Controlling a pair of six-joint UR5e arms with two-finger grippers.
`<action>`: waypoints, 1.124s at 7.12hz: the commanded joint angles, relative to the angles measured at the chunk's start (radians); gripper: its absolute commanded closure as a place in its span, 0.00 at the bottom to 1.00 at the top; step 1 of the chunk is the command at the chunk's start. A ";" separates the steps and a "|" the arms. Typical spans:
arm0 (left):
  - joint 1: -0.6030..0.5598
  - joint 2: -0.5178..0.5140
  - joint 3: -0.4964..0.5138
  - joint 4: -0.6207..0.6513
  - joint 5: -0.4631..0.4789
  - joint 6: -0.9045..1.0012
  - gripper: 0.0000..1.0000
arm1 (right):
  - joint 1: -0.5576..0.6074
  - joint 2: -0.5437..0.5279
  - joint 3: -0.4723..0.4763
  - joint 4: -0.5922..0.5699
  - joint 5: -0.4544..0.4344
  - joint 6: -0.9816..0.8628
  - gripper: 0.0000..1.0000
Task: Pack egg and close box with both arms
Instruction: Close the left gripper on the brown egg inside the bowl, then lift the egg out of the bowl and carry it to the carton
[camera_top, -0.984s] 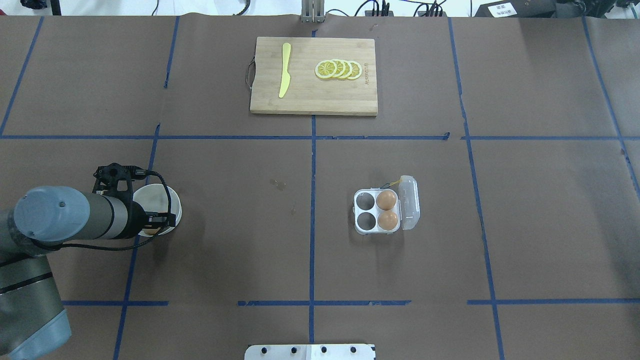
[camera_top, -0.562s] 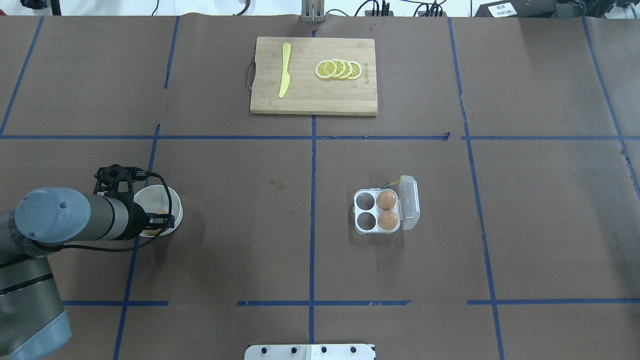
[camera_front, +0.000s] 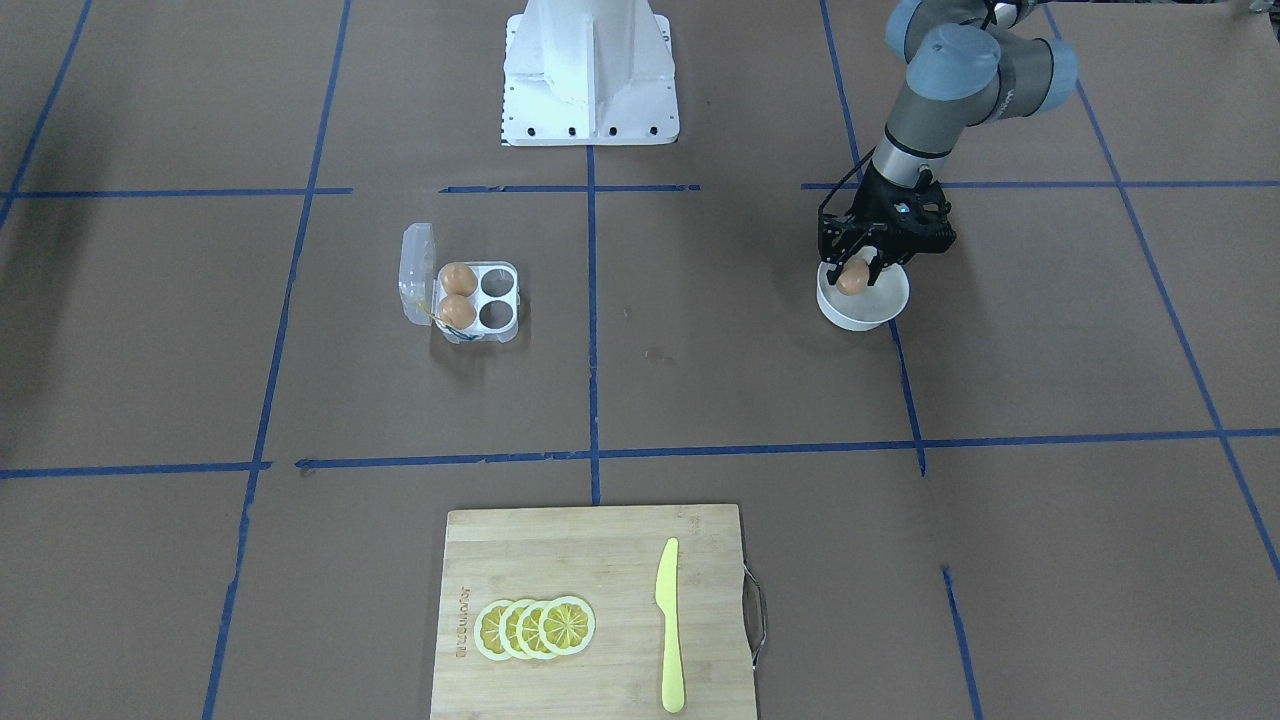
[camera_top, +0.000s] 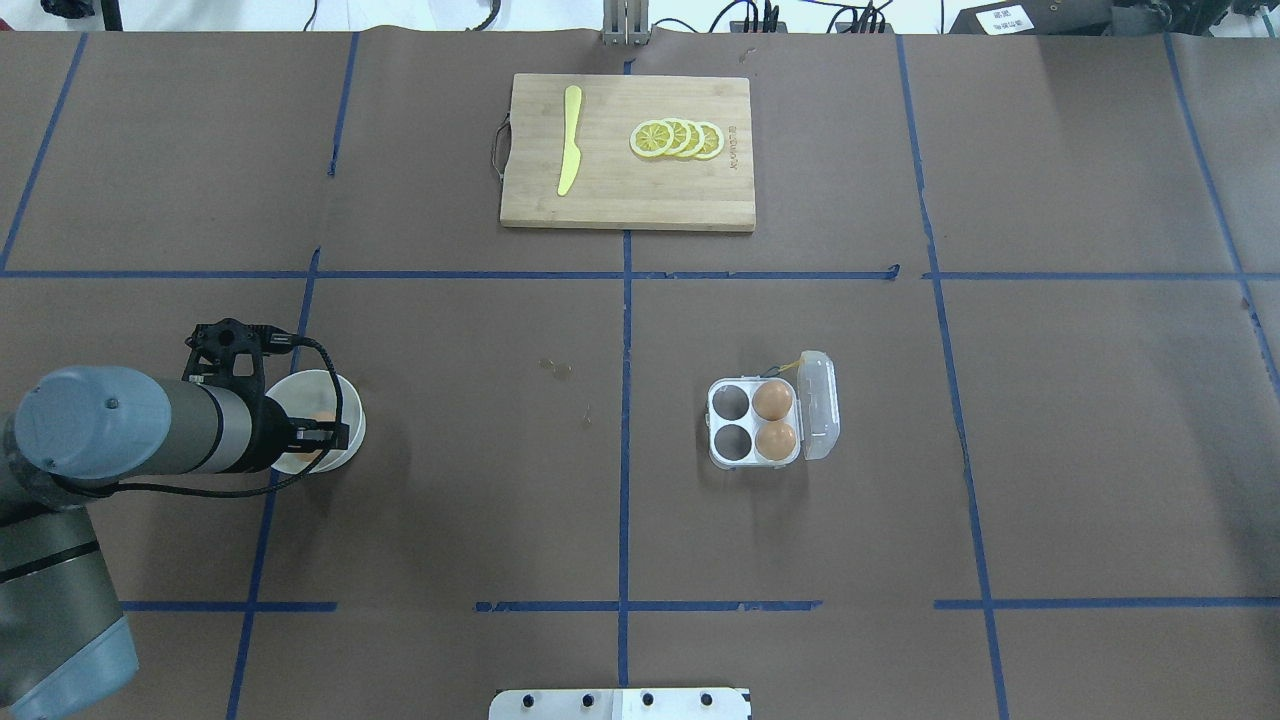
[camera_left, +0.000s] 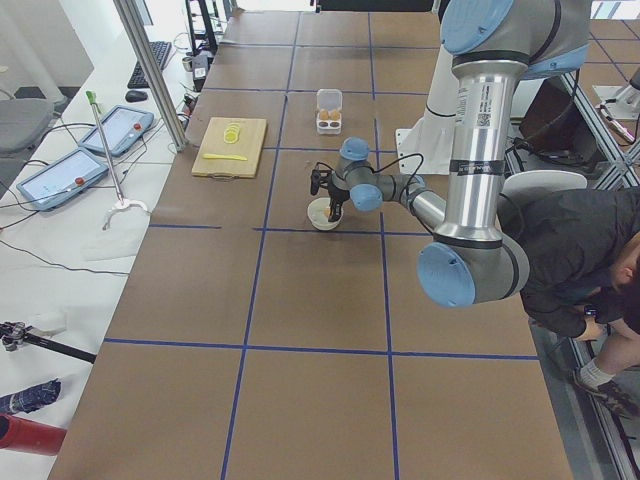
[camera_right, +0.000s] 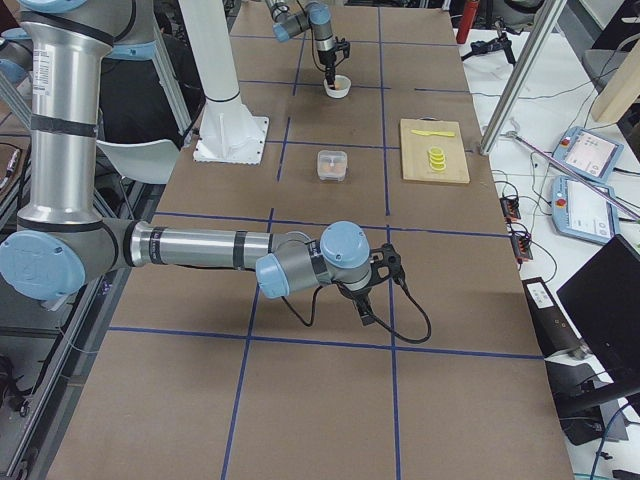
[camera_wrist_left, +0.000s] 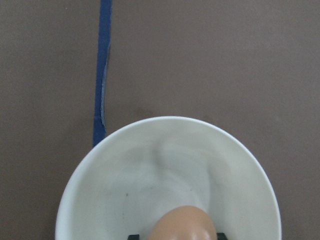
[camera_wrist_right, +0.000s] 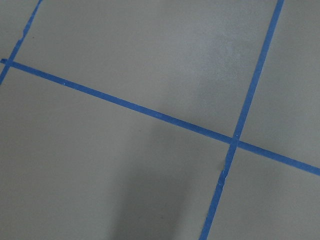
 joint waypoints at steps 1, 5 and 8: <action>-0.052 -0.004 -0.042 -0.008 -0.004 0.038 0.99 | 0.000 0.000 0.000 0.000 0.000 0.000 0.00; -0.041 -0.245 -0.015 -0.009 0.094 0.006 1.00 | 0.000 0.000 0.000 0.000 0.000 0.000 0.00; 0.056 -0.432 0.078 -0.131 0.250 -0.137 1.00 | 0.000 -0.002 -0.002 0.000 0.000 0.002 0.00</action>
